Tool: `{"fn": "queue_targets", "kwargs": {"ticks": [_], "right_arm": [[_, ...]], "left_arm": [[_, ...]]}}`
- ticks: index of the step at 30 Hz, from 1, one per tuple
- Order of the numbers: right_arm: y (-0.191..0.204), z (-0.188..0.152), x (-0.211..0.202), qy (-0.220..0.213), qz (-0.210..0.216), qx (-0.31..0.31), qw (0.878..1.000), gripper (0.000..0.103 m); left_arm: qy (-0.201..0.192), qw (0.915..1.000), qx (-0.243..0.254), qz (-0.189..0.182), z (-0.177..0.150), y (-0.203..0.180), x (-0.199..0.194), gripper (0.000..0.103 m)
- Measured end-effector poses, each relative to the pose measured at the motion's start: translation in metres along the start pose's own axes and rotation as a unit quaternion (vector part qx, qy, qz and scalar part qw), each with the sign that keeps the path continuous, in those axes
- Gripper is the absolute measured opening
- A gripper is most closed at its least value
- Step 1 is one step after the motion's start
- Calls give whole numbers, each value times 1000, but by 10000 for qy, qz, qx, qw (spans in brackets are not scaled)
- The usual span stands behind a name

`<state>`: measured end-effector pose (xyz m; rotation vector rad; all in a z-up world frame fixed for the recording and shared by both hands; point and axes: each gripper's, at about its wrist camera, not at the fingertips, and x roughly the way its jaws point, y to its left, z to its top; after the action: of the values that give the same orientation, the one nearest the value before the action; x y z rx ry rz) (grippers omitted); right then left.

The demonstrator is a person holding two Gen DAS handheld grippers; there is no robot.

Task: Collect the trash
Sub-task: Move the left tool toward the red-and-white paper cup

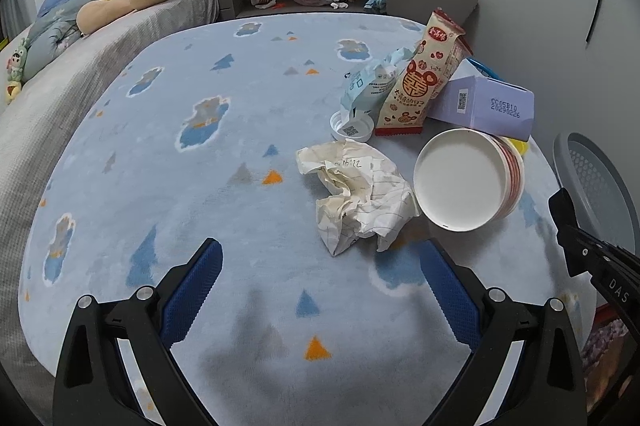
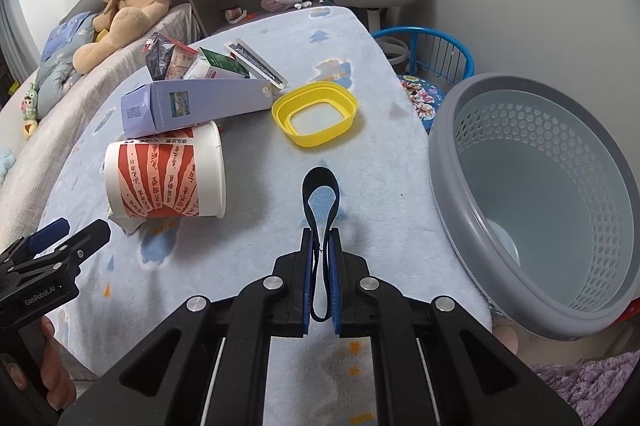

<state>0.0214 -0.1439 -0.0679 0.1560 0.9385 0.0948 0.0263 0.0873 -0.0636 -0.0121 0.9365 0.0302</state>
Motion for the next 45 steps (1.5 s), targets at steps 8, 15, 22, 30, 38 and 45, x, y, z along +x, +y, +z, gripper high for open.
{"fn": "queue_targets", "kwargs": {"ticks": [8,15,22,30,38,45], "right_arm": [[-5,2,5,40,49,56,10000,8],[-9,2,9,49,98,109,9999,8],[-9,3,14,106,99,103,9998,8],[-9,3,14,114,99,107,9998,8],[-9,3,13,101,84,91,9999,8],[-4,4,9,77,48,36,10000,8]], "left_arm": [[78,10000,3,26,3,-1,22,95],[145,9999,-14,12,11,-1,38,95],[15,10000,-34,71,21,-1,43,95],[-137,9999,-55,75,29,0,46,94],[54,9998,-70,-173,32,3,52,40],[-48,9998,-121,-158,35,12,45,21]]}}
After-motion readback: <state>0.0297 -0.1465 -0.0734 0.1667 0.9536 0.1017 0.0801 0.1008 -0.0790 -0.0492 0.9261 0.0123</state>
